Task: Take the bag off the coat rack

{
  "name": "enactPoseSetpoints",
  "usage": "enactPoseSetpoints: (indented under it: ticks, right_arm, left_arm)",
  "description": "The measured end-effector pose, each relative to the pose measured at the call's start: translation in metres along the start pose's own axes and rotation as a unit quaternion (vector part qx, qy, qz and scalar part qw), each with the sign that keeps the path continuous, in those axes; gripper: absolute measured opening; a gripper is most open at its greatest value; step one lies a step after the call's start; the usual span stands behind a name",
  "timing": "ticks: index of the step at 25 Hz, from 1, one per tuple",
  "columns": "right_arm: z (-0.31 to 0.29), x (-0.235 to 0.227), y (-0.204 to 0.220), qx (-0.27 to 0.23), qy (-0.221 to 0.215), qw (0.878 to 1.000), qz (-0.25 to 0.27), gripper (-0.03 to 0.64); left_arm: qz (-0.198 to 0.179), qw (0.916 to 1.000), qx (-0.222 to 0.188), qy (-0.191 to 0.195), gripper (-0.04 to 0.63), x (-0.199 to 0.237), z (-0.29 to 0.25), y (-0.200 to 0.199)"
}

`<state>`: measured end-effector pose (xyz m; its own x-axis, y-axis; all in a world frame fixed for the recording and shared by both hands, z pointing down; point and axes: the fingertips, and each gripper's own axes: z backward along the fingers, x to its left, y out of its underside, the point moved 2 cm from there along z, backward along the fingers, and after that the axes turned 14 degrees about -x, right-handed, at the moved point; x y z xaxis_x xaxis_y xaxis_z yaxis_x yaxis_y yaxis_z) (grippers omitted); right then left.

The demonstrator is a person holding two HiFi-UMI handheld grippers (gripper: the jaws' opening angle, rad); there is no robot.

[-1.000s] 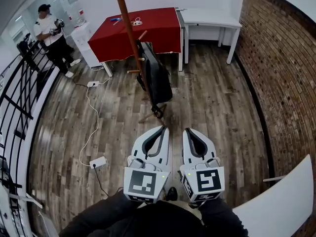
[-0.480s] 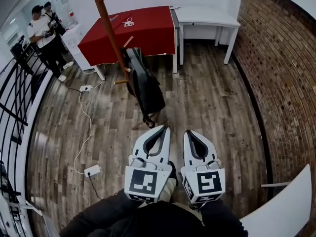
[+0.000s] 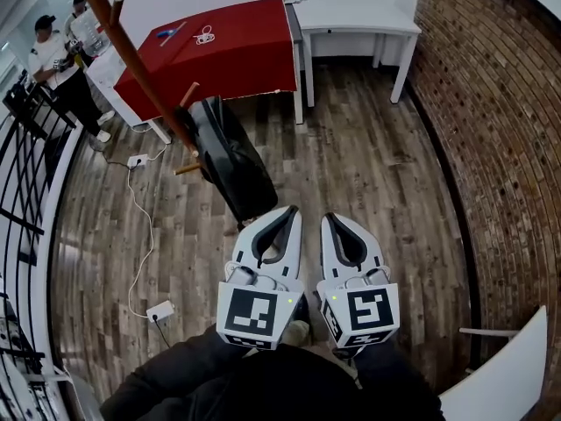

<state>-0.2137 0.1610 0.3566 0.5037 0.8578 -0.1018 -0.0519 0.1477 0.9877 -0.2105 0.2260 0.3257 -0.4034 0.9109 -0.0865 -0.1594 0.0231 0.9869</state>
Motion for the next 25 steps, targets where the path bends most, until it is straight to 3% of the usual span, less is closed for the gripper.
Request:
enactPoseSetpoints:
  ticks: [13, 18, 25]
  right_arm:
    - [-0.094, -0.037, 0.004, 0.007, -0.047, 0.999, 0.0, 0.008]
    - [-0.137, -0.068, 0.013, 0.017, -0.088, 0.996, -0.002, 0.008]
    - [-0.206, -0.108, 0.024, 0.036, -0.161, 0.986, -0.01, 0.008]
  left_arm:
    - [0.012, 0.9987, -0.005, -0.048, 0.009, 0.047, -0.071, 0.015]
    - [0.008, 0.9963, 0.0, -0.086, 0.009, 0.06, -0.116, 0.031]
    - [0.017, 0.9867, 0.005, -0.162, 0.009, 0.083, -0.185, 0.048]
